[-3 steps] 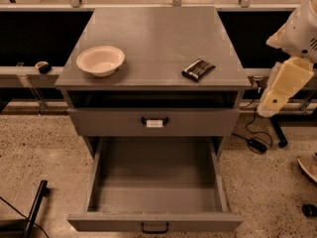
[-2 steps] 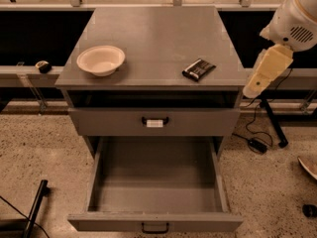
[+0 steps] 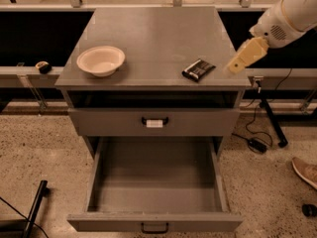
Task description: Place rxbar chocolate into middle drawer
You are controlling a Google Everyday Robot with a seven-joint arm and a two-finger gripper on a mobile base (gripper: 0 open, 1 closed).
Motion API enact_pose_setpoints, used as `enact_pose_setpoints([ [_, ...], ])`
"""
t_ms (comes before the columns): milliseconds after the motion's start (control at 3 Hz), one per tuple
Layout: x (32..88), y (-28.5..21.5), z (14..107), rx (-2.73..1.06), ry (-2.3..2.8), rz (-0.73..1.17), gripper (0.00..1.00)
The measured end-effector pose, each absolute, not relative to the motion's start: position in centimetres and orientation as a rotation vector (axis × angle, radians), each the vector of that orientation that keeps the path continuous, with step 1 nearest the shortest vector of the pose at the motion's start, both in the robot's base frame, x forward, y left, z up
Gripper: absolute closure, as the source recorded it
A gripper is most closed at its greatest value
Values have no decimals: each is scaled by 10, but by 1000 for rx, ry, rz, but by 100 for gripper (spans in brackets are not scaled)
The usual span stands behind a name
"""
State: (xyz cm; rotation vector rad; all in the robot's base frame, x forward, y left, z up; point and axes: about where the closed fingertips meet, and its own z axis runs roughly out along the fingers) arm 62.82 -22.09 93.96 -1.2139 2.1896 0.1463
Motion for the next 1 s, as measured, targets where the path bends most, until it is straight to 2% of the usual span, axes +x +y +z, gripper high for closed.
enact_pose_setpoints([
  [333,656,-202,913,-1100,2146,293,0],
  [1000,695,-153,871,-1132,2104,340,0],
])
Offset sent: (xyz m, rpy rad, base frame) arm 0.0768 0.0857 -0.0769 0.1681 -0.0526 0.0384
